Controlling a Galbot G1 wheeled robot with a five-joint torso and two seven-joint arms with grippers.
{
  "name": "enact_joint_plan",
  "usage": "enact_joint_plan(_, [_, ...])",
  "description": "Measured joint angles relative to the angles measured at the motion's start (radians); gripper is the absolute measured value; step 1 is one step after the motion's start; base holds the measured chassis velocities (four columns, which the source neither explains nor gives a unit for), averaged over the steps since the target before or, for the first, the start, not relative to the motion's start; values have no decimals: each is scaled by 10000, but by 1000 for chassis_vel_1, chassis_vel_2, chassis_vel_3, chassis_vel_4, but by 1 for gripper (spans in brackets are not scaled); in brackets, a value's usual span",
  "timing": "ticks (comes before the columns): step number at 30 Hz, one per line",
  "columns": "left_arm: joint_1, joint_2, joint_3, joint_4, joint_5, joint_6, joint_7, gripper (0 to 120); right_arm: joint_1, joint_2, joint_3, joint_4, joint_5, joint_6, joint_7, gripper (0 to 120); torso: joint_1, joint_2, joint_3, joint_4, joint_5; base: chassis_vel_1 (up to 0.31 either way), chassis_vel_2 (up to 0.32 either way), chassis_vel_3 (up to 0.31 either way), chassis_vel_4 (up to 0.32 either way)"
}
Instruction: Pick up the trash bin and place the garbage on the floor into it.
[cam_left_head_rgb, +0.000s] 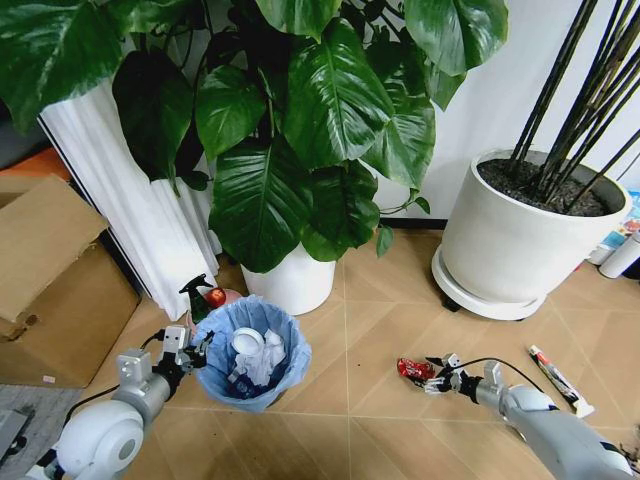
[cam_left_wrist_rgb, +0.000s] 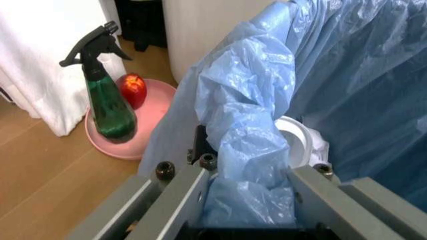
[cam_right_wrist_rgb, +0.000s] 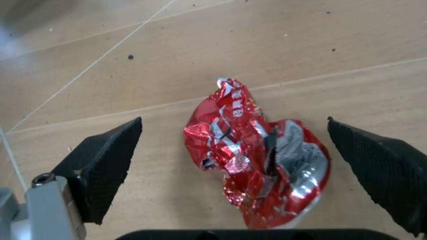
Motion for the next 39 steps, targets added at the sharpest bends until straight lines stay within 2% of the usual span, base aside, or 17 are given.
enact_joint_plan(11, [87,27,-39,-66,-1,3,-5,1,443,670,8,-623,-556,55,52,97,0,0,0,0,0,0,0,0,0])
enact_joint_plan(15, [141,52,-90,-123,-5,3,-1,1,530,714,-91,-648,-657,52,221,82,0,0,0,1,-2,0,0,0,0])
enact_joint_plan(16, [141,52,-90,-123,-5,3,-1,1,530,714,-91,-648,-657,52,221,82,0,0,0,1,-2,0,0,0,0])
enact_joint_plan(19, [159,48,-97,-171,-6,3,0,1,542,716,-113,-645,-765,35,351,68,0,0,0,-1,-1,0,0,0,0])
enact_joint_plan(21, [166,45,-97,-180,-6,3,0,1,534,704,-118,-639,-817,29,360,64,0,0,0,0,0,0,0,0,0])
enact_joint_plan(24, [183,40,-109,-189,-6,2,0,1,498,642,-107,-632,-894,13,361,49,0,0,0,0,0,0,0,0,0])
enact_joint_plan(25, [183,40,-109,-189,-6,2,0,1,498,642,-107,-632,-894,13,361,49,0,0,0,0,0,0,0,0,0])
enact_joint_plan(28, [187,31,-112,-207,-1,2,-1,1,461,568,-50,-633,-917,-8,351,36,0,0,0,0,-3,0,0,0,0])
enact_joint_plan(29, [187,31,-112,-207,-1,2,-1,1,461,568,-50,-633,-917,-8,351,36,0,0,0,0,-3,0,0,0,0])
enact_joint_plan(31, [180,28,-111,-217,1,2,-7,1,426,530,6,-625,-924,-13,315,27,0,0,-1,0,1,0,0,0,0])
enact_joint_plan(39, [119,4,-59,-121,17,2,-20,1,220,225,152,-289,-826,-15,95,23,1,0,0,-1,-1,0,0,0,0])
